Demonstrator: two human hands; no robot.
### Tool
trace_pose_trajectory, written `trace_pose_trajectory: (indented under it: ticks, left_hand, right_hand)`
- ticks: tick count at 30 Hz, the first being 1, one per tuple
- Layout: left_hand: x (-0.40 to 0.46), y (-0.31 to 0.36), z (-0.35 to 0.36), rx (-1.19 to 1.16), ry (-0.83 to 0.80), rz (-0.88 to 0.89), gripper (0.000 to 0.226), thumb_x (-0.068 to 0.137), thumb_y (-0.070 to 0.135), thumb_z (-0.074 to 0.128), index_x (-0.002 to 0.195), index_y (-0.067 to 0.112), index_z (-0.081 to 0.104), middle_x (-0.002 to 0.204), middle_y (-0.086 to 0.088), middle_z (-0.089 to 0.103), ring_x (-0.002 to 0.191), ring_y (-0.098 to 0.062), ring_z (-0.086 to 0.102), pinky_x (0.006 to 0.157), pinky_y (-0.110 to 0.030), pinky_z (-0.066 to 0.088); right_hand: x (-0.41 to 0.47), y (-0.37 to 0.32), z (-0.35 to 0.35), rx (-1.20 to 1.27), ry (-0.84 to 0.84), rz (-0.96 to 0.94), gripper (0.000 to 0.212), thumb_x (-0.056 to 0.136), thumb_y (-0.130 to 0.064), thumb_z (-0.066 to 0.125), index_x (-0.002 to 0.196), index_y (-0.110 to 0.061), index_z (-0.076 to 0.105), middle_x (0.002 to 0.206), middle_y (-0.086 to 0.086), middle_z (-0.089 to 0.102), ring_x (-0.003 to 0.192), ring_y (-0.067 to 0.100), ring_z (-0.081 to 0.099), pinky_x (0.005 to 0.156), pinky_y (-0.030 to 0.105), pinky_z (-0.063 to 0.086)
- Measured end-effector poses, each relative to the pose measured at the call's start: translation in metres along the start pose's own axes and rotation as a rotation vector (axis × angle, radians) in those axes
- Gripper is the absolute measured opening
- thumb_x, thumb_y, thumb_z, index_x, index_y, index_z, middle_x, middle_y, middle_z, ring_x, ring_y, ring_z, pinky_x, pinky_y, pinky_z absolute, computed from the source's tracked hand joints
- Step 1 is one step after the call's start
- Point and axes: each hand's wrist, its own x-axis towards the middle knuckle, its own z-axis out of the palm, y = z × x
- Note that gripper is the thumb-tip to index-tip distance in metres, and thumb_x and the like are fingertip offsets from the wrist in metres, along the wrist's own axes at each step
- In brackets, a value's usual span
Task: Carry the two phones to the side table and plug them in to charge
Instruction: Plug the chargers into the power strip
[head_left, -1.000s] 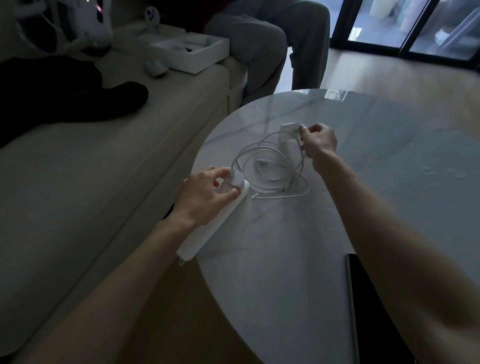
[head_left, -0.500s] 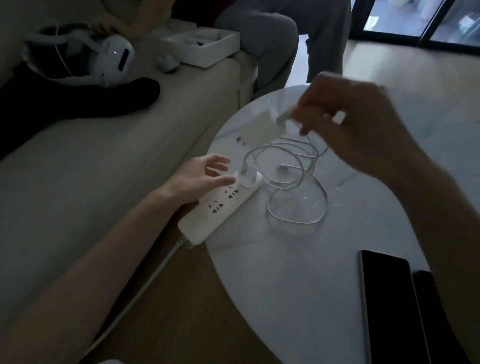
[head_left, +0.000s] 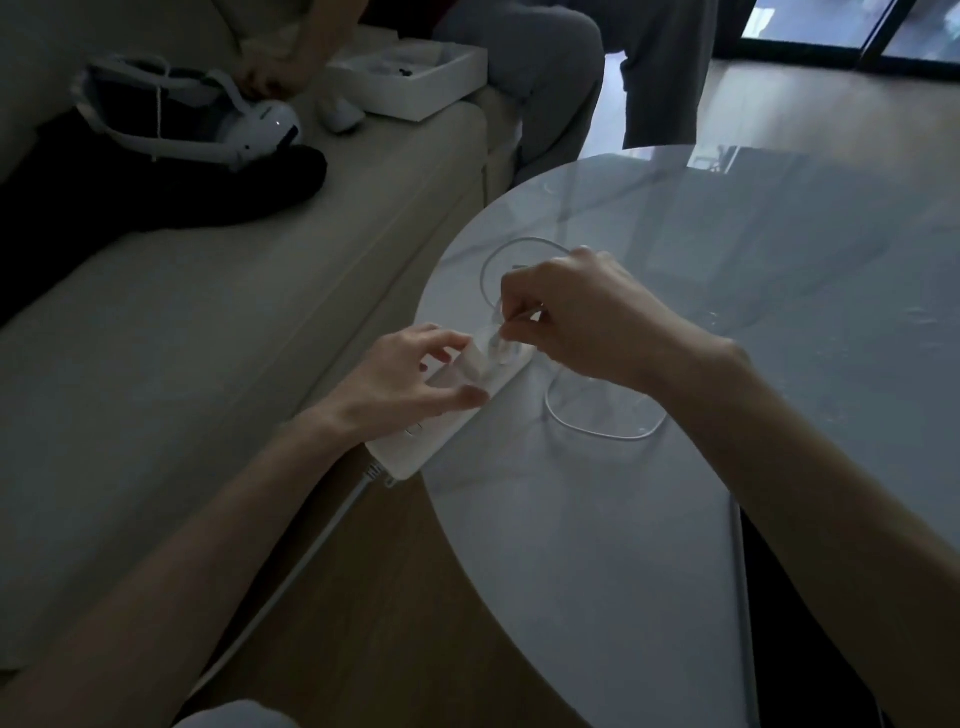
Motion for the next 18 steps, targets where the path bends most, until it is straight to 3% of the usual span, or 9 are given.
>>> trace_pose_trajectory:
  ticks: [3, 7, 11, 15, 18]
  left_hand:
    - [-0.002, 0.008, -0.002, -0.039, 0.079, 0.048, 0.061, 0.069, 0.072, 0.063, 0.11, 0.027, 0.071, 0.106, 0.011, 0.065, 0.092, -0.001, 0.064, 0.079, -0.026, 0.055]
    - [-0.001, 0.013, -0.005, 0.0, 0.107, 0.061, 0.024, 0.072, 0.067, 0.061, 0.081, 0.046, 0.067, 0.095, 0.011, 0.065, 0.078, -0.006, 0.065, 0.074, -0.036, 0.058]
    - [0.0, 0.016, -0.007, -0.054, 0.126, 0.038, 0.022, 0.079, 0.045, 0.073, 0.082, 0.023, 0.078, 0.087, 0.006, 0.07, 0.075, -0.01, 0.068, 0.073, -0.037, 0.058]
    - [-0.001, 0.019, -0.011, -0.011, 0.151, 0.044, 0.022, 0.08, 0.039, 0.074, 0.09, 0.02, 0.079, 0.08, 0.011, 0.075, 0.071, 0.0, 0.068, 0.064, -0.016, 0.052]
    - [-0.004, 0.021, -0.012, 0.063, 0.185, 0.065, 0.025, 0.083, 0.037, 0.073, 0.094, 0.016, 0.079, 0.082, 0.006, 0.075, 0.07, 0.0, 0.067, 0.065, -0.014, 0.053]
  right_hand:
    - [0.005, -0.005, -0.003, -0.035, -0.02, -0.016, 0.011, 0.089, -0.027, 0.069, 0.094, -0.018, 0.072, 0.093, 0.004, 0.072, 0.085, 0.023, 0.068, 0.079, 0.041, 0.057]
    - [0.015, -0.015, -0.008, -0.079, -0.017, -0.041, 0.01, 0.089, -0.022, 0.069, 0.095, -0.015, 0.071, 0.093, 0.005, 0.071, 0.082, 0.022, 0.067, 0.077, 0.039, 0.058]
    - [0.023, -0.023, -0.01, -0.125, -0.024, -0.033, 0.007, 0.087, -0.015, 0.07, 0.093, -0.01, 0.071, 0.088, 0.008, 0.069, 0.076, 0.023, 0.065, 0.073, 0.039, 0.059]
    - [0.029, -0.026, -0.008, -0.099, -0.03, -0.006, 0.006, 0.086, -0.014, 0.071, 0.091, -0.011, 0.069, 0.09, 0.008, 0.068, 0.079, 0.025, 0.066, 0.074, 0.042, 0.06]
    - [0.031, -0.023, -0.008, -0.011, -0.053, 0.02, 0.003, 0.085, -0.019, 0.072, 0.084, -0.017, 0.07, 0.089, 0.005, 0.07, 0.079, 0.021, 0.067, 0.074, 0.038, 0.061]
